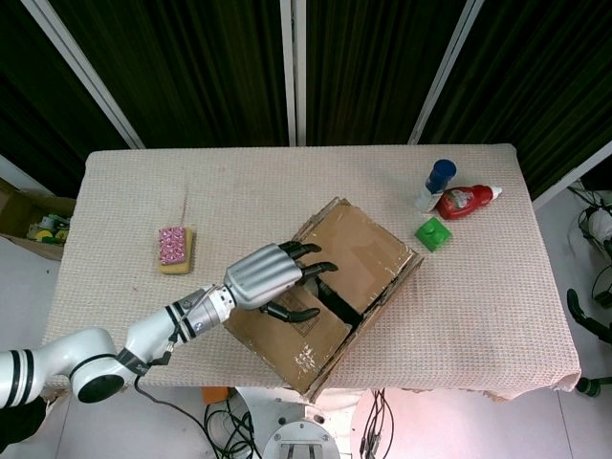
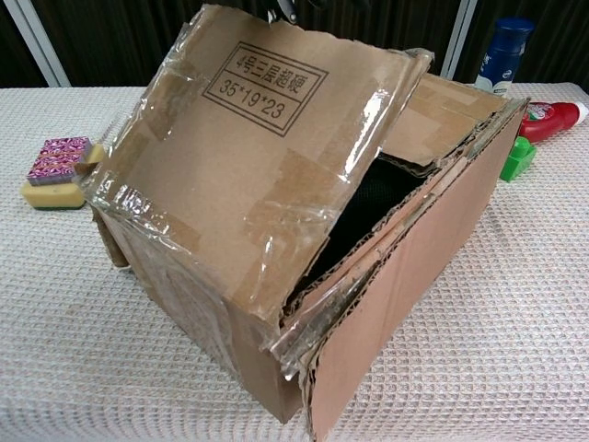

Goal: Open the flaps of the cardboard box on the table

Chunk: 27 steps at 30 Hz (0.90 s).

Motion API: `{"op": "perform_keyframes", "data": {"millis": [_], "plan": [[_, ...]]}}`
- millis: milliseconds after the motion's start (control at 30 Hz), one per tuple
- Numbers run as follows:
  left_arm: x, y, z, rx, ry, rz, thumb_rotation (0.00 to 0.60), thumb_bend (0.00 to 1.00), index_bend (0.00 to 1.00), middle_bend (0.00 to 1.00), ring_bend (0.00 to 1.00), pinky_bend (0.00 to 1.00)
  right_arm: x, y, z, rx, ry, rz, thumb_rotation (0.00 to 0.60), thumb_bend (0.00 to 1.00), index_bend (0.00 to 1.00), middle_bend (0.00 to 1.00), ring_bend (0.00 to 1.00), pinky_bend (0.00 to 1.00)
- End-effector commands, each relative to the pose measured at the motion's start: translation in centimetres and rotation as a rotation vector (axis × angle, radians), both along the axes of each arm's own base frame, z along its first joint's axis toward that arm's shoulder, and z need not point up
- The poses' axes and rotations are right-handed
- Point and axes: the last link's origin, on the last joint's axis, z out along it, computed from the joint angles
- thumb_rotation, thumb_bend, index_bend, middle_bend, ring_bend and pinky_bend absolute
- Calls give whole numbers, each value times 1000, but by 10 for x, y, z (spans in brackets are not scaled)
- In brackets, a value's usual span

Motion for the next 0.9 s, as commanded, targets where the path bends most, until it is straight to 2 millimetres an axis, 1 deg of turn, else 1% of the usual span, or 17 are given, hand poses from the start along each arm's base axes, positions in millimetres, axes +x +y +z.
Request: {"op": "perform_keyframes", "data": {"millis": [33,100,200,333,567,800,900], "plan": [[1,-8,14,-43,-1,49,0,265,102,642,102,200,0,0,0,0,1,0,600,350,0,0,0,0],[-1,-13,23,-54,3,67,0,265,101,656,112,200,0,0,0,1,2,0,600,350,0,0,0,0],[-5,-22,30,-103,10,116,0,265,95,663,118,200,2,-1,1,-4,1,8,600,351,0,0,0,0],[-8,-28,40,-144,30,159,0,265,84,663,117,200,4,-2,0,-4,4,19,600,350,0,0,0,0],[-18,-34,60,-128,27,190,0,263,84,663,118,199,6,-2,-1,-15,11,31,600,350,0,0,0,0],[-32,-52,77,-118,48,208,0,256,75,663,118,199,7,-2,-3,-19,9,39,600,350,0,0,0,0],[-37,-56,84,-106,46,213,0,254,74,663,118,199,9,-3,-5,-11,14,44,600,350,0,0,0,0]]}}
